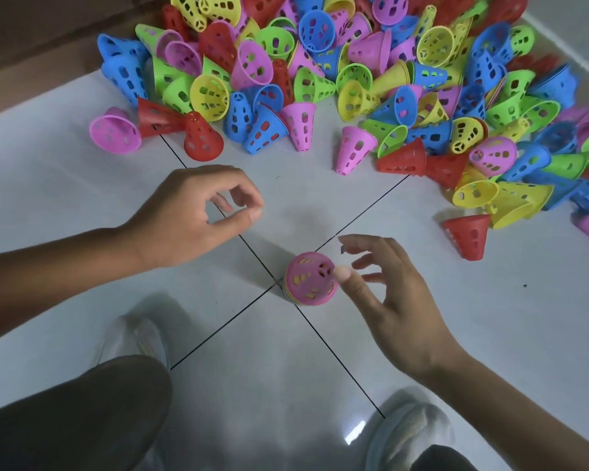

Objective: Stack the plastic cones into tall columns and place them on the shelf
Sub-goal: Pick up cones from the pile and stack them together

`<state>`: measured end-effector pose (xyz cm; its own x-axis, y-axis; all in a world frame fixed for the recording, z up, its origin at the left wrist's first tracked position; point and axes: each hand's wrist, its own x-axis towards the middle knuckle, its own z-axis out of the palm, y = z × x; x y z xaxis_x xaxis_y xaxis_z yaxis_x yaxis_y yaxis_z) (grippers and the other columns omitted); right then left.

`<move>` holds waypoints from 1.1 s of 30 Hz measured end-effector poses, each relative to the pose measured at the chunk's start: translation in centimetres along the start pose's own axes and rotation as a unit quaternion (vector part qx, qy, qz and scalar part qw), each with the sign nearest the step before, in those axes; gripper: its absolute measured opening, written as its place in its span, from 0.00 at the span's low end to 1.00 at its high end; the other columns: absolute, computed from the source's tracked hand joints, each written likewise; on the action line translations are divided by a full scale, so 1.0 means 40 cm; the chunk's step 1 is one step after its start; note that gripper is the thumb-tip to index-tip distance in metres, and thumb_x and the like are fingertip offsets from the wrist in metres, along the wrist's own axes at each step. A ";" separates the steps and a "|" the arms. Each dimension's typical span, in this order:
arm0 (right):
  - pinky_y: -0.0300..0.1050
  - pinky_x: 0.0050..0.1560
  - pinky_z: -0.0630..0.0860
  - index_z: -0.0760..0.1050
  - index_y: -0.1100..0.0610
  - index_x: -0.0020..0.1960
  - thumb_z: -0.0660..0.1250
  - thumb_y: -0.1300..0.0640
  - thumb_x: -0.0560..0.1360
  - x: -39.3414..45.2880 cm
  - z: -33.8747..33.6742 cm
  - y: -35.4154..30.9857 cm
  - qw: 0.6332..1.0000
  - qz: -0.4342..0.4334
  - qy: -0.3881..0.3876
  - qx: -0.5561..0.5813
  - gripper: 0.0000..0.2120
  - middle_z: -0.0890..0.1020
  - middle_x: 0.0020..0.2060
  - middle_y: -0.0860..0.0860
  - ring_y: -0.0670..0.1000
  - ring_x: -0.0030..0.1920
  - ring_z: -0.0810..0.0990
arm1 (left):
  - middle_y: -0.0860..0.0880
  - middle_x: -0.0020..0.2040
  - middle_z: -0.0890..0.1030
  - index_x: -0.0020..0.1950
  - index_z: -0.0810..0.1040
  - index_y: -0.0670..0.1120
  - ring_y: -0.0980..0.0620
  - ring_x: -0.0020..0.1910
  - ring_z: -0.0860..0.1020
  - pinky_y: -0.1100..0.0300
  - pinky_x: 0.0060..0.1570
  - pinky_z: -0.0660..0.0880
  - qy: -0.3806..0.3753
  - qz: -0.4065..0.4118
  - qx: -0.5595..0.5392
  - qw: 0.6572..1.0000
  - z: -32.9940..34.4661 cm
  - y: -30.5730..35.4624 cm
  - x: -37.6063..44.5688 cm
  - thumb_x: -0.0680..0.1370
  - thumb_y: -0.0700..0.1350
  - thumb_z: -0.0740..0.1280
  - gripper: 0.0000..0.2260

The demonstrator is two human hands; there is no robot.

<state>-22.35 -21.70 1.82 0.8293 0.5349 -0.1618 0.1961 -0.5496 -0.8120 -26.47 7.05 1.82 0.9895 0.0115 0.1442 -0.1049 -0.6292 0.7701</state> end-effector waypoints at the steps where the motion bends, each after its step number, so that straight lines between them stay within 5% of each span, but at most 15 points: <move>1: 0.46 0.59 0.77 0.73 0.45 0.66 0.61 0.34 0.78 0.016 -0.007 0.009 1.000 -0.002 0.005 -0.004 0.22 0.75 0.60 0.40 0.43 0.60 0.77 | 0.52 0.46 0.83 0.49 0.82 0.45 0.51 0.48 0.81 0.52 0.46 0.80 0.002 -0.004 0.010 1.000 0.000 -0.011 0.010 0.77 0.44 0.70 0.04; 7: 0.52 0.59 0.79 0.74 0.49 0.68 0.61 0.35 0.78 0.175 -0.058 0.083 0.997 -0.008 0.049 -0.051 0.25 0.74 0.60 0.43 0.45 0.64 0.74 | 0.56 0.50 0.80 0.54 0.80 0.49 0.52 0.52 0.79 0.50 0.48 0.79 -0.010 -0.017 0.051 0.999 0.012 -0.087 0.087 0.77 0.52 0.69 0.10; 12: 0.59 0.64 0.75 0.71 0.48 0.70 0.63 0.39 0.80 0.331 -0.097 0.156 0.990 -0.026 0.072 -0.119 0.23 0.73 0.65 0.48 0.52 0.69 0.69 | 0.58 0.53 0.78 0.57 0.79 0.51 0.52 0.54 0.77 0.50 0.50 0.79 -0.024 -0.038 0.092 0.995 0.022 -0.165 0.161 0.77 0.49 0.72 0.10; 16: 0.49 0.70 0.60 0.66 0.48 0.75 0.66 0.44 0.79 0.419 -0.101 0.185 0.978 0.019 0.091 -0.187 0.26 0.65 0.72 0.54 0.58 0.73 0.60 | 0.54 0.57 0.76 0.60 0.78 0.51 0.54 0.55 0.74 0.52 0.54 0.76 -0.024 -0.025 0.144 0.989 0.023 -0.213 0.230 0.77 0.49 0.73 0.13; 20: 0.63 0.73 0.57 0.59 0.42 0.77 0.67 0.43 0.79 0.475 -0.101 0.195 0.970 0.056 0.114 -0.205 0.30 0.55 0.77 0.57 0.64 0.77 0.51 | 0.47 0.64 0.74 0.63 0.77 0.46 0.45 0.65 0.70 0.55 0.66 0.67 -0.014 0.005 0.222 0.975 0.027 -0.253 0.301 0.74 0.46 0.76 0.19; 26: 0.60 0.70 0.61 0.61 0.41 0.76 0.70 0.46 0.78 0.537 -0.095 0.222 0.973 0.048 0.109 -0.198 0.31 0.60 0.73 0.57 0.64 0.73 0.57 | 0.44 0.69 0.71 0.70 0.74 0.46 0.39 0.67 0.69 0.46 0.67 0.66 -0.015 0.009 0.284 0.959 0.039 -0.306 0.383 0.71 0.51 0.77 0.29; 30: 0.58 0.67 0.63 0.62 0.40 0.75 0.70 0.45 0.77 0.569 -0.091 0.234 0.975 0.058 0.095 -0.193 0.30 0.62 0.72 0.55 0.62 0.72 0.58 | 0.43 0.68 0.72 0.73 0.71 0.47 0.40 0.67 0.69 0.44 0.64 0.68 -0.047 0.030 0.330 0.942 0.058 -0.320 0.412 0.73 0.60 0.68 0.32; 33: 0.50 0.60 0.61 0.64 0.41 0.73 0.68 0.40 0.77 0.590 -0.087 0.230 0.975 0.070 0.073 -0.197 0.27 0.65 0.69 0.53 0.61 0.70 0.60 | 0.43 0.66 0.75 0.73 0.71 0.46 0.40 0.64 0.70 0.46 0.62 0.67 -0.049 0.025 0.338 0.939 0.081 -0.314 0.434 0.75 0.57 0.71 0.31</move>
<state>0.85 -16.38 -7.53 0.9229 0.3545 -0.1505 0.2366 -0.8302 -0.5048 -7.67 12.64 -7.37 0.9929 -0.0814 0.0863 -0.0964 -0.9775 0.1876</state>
